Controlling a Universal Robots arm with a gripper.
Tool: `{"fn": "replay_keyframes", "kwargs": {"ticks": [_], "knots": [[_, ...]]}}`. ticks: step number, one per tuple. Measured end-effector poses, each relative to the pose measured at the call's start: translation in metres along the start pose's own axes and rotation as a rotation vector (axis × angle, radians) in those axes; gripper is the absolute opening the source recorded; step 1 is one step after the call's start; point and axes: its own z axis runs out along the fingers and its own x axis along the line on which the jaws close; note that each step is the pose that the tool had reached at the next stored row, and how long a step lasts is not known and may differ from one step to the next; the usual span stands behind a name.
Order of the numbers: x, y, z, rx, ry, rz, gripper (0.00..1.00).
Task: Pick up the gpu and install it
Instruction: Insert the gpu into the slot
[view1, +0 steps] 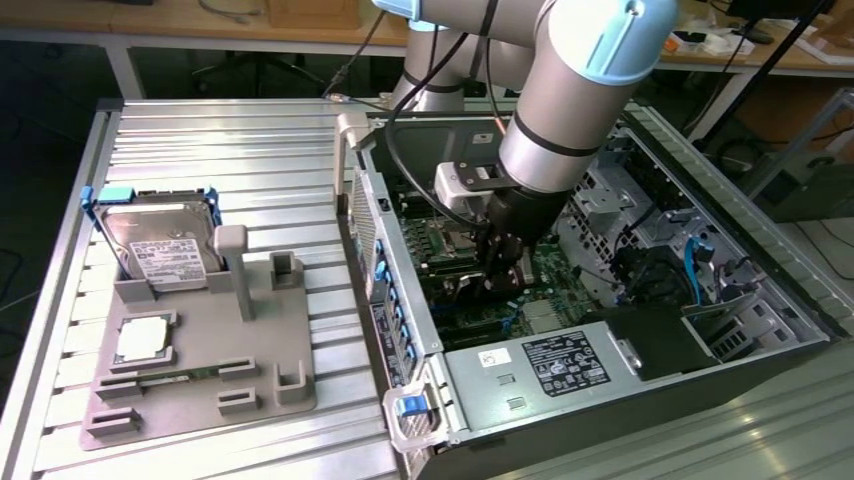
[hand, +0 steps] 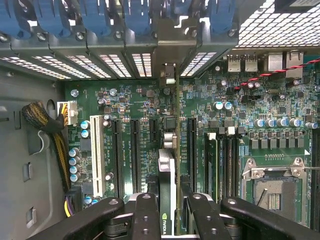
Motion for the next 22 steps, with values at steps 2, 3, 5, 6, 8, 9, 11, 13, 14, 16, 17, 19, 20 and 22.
{"fn": "replay_keyframes", "kwargs": {"ticks": [2,3,5,6,8,9,11,13,14,16,17,19,20,22], "knots": [[0.0000,0.0000,0.0000,0.0000,0.0001,0.000,0.27],[-0.0001,0.0000,0.0001,0.0000,0.0000,0.000,0.27],[-0.0004,0.0000,0.0001,0.0000,-0.0001,0.000,0.27],[-0.0005,0.0000,0.0000,0.0000,-0.0001,0.000,0.27],[-0.0008,-0.0001,0.0000,-0.0001,-0.0001,0.000,0.27],[-0.0009,-0.0002,0.0000,-0.0001,-0.0001,0.000,0.27],[-0.0010,-0.0004,0.0000,-0.0001,-0.0001,-0.001,0.27],[-0.0010,-0.0004,0.0000,-0.0001,-0.0002,-0.001,0.27],[-0.0010,-0.0004,0.0006,0.0002,-0.0004,-0.001,0.27],[-0.0008,-0.0004,0.0024,0.0016,-0.0022,-0.001,0.27],[-0.0012,-0.0004,0.0026,0.0018,-0.0026,-0.001,0.27],[-0.0024,-0.0004,-0.0005,0.0025,-0.0043,-0.001,0.27],[-0.0025,-0.0005,-0.0019,0.0026,-0.0043,-0.002,0.27],[-0.0023,0.0000,-0.0032,0.0025,-0.0051,-0.001,0.27]]}}
